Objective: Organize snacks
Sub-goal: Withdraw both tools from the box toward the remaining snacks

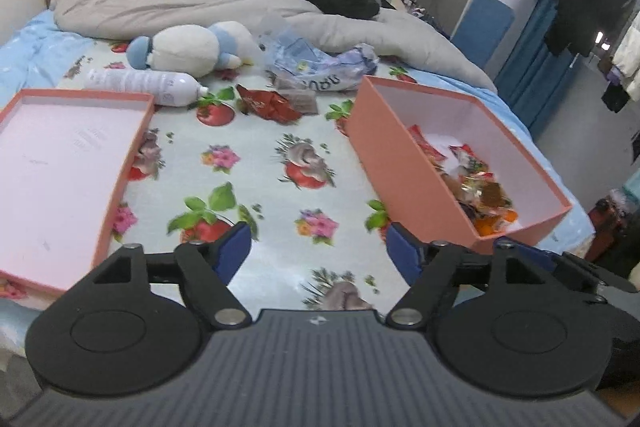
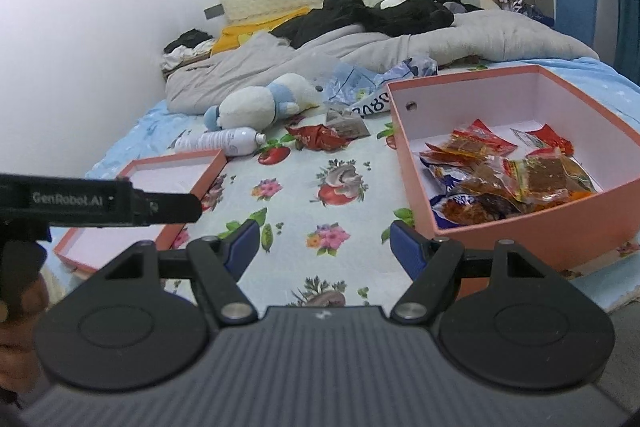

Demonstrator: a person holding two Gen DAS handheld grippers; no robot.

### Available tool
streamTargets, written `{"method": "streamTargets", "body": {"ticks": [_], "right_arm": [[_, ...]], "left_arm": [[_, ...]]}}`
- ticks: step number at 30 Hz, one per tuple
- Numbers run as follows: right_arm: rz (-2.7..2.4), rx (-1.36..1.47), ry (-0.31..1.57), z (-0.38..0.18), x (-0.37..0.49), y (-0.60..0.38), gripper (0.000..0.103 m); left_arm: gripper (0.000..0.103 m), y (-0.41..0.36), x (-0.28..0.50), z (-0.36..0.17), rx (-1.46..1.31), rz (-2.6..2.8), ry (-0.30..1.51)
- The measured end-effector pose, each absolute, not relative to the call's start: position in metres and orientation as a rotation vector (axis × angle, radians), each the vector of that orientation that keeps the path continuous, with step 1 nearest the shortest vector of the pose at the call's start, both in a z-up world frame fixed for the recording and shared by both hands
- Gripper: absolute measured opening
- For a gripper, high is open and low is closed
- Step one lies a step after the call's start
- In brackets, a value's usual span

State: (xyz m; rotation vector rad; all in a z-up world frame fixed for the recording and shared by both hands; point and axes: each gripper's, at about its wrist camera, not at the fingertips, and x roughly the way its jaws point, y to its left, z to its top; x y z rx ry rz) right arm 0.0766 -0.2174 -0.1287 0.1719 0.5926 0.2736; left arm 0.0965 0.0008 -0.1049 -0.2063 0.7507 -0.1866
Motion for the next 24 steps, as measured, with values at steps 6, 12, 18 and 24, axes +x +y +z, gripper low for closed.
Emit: {"method": "streamTargets", "body": {"ticks": [6,12,18,24], "right_arm": [[0.266,0.135,0.585,-0.142,0.096,-0.189,0.073],[0.28,0.128,0.567,-0.149,0.131,-0.164,0.073],[0.299,0.129,0.552,-0.161,0.181,-0.143,0.073],[0.254,0.117,0.544,-0.18,0.237,-0.136,0.073]], "left_arm": [[0.083,0.017,0.131,-0.117,-0.213,-0.16,0.735],[0.083,0.042,0.177,-0.12,-0.262,-0.061,0.691],[0.083,0.071,0.246,-0.123,-0.343,-0.042,0.704],[0.083,0.072,0.322,-0.146,-0.344,-0.093,0.78]]}}
